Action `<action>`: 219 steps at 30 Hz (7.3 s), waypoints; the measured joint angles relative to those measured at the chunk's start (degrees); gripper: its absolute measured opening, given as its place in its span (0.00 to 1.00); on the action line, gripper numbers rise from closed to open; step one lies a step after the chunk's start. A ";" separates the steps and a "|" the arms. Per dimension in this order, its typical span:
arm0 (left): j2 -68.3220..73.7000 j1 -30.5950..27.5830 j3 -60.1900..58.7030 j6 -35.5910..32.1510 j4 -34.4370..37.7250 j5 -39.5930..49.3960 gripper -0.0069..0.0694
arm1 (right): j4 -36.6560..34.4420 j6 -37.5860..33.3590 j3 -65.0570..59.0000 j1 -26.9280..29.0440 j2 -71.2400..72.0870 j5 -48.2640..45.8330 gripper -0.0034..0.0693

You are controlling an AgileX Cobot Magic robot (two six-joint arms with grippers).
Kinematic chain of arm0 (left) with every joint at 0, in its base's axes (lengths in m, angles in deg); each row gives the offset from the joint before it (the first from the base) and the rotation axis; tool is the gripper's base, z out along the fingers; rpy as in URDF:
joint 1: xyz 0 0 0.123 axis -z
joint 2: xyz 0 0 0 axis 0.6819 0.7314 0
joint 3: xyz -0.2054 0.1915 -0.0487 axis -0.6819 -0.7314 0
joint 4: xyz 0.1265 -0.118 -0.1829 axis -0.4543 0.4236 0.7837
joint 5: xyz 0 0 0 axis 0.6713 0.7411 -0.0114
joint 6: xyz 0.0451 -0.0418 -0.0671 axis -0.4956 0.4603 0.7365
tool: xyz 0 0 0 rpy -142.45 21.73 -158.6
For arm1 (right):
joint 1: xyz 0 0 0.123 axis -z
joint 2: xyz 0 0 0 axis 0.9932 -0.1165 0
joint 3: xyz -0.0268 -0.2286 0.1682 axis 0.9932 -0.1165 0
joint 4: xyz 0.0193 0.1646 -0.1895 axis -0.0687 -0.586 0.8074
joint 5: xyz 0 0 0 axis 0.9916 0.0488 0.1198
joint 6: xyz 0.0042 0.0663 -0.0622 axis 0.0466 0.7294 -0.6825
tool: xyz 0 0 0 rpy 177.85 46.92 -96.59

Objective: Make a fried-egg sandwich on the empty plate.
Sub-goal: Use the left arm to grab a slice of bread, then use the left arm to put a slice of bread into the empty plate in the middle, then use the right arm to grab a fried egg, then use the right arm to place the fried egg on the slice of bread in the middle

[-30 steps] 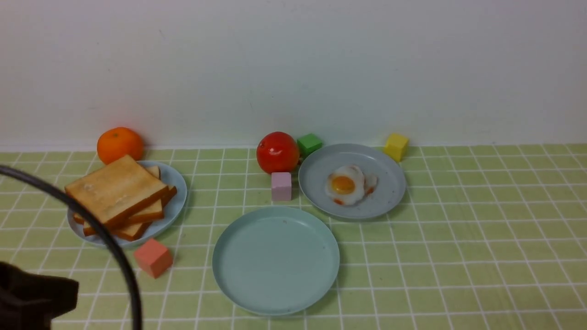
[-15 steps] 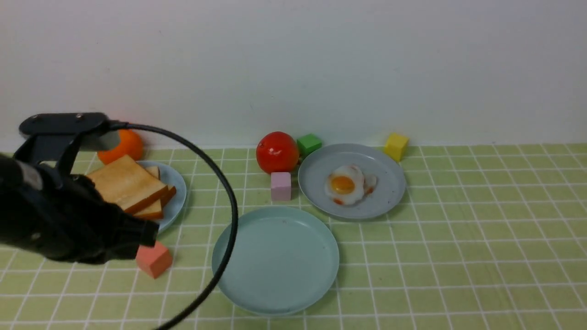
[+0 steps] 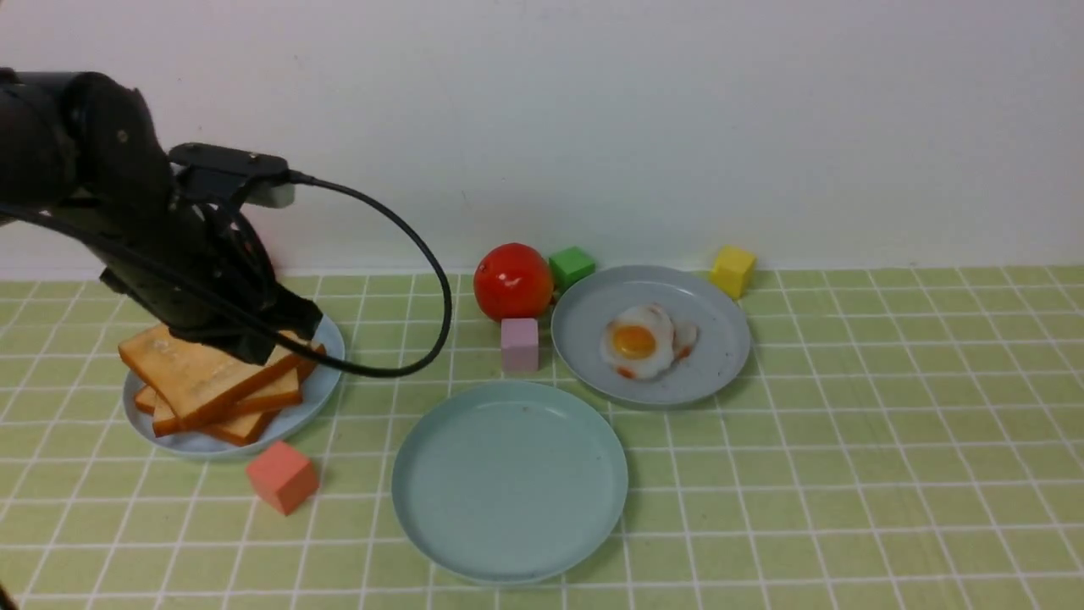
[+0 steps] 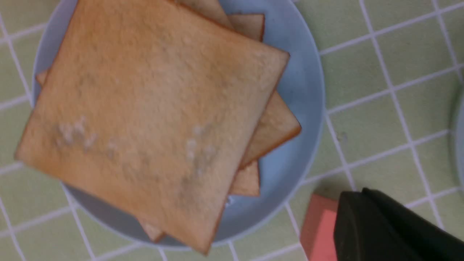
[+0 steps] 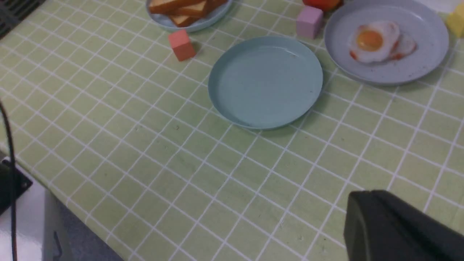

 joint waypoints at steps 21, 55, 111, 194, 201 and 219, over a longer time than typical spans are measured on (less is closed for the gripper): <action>13.14 0.00 5.10 -9.91 -11.52 -5.89 0.66 | 2.03 -0.98 0.00 -1.25 0.00 0.00 0.05; -1.54 30.23 -4.27 0.96 -12.17 -4.02 0.21 | 0.50 -0.98 0.04 -1.25 0.00 -1.74 0.08; -67.30 34.62 -35.95 18.19 2.43 -16.07 0.07 | -11.35 -11.24 37.22 10.53 -78.17 11.16 0.44; -65.43 34.62 -36.73 18.39 -5.32 -15.36 0.07 | -26.77 -14.94 41.44 0.49 -75.18 -2.64 0.14; -65.43 34.62 -36.73 19.62 -7.78 -13.87 0.07 | -32.21 -17.38 31.03 -4.98 -75.77 13.24 0.14; -65.43 34.62 -36.73 19.73 -8.15 -13.58 0.09 | -37.23 -16.75 30.68 -5.29 -85.21 21.65 0.26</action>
